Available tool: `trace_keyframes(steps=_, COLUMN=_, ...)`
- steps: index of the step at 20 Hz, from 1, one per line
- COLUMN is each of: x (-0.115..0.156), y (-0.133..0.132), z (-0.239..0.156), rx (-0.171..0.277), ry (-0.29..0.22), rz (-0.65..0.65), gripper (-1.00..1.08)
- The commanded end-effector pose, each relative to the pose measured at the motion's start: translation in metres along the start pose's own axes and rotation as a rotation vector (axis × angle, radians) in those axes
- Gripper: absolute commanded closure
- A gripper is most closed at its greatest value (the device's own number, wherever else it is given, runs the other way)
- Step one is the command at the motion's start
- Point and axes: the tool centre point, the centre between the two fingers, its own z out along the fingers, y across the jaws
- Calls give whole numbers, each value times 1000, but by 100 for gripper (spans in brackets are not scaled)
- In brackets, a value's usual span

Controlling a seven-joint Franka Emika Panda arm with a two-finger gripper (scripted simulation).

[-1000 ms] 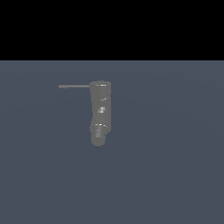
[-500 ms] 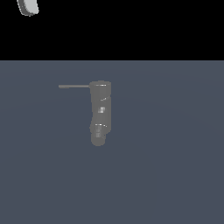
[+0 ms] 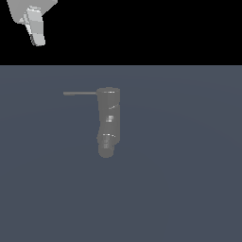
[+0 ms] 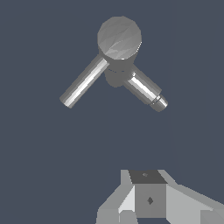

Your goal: Turn on the faucet by rotating a designated handle.

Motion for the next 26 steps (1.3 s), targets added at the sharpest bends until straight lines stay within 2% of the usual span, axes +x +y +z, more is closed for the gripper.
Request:
trace_keyframes(steps=1, x=3, y=-11, z=9, rx=0, ry=-1, rz=49, gripper=108)
trace_keyframes(steps=15, x=32, y=-64, z=57, rx=-5, ry=-3, rz=304, gripper=108)
trace_keyframes(steps=26, x=68, y=-102, z=99, rx=-14, ry=0, rz=522, gripper=108)
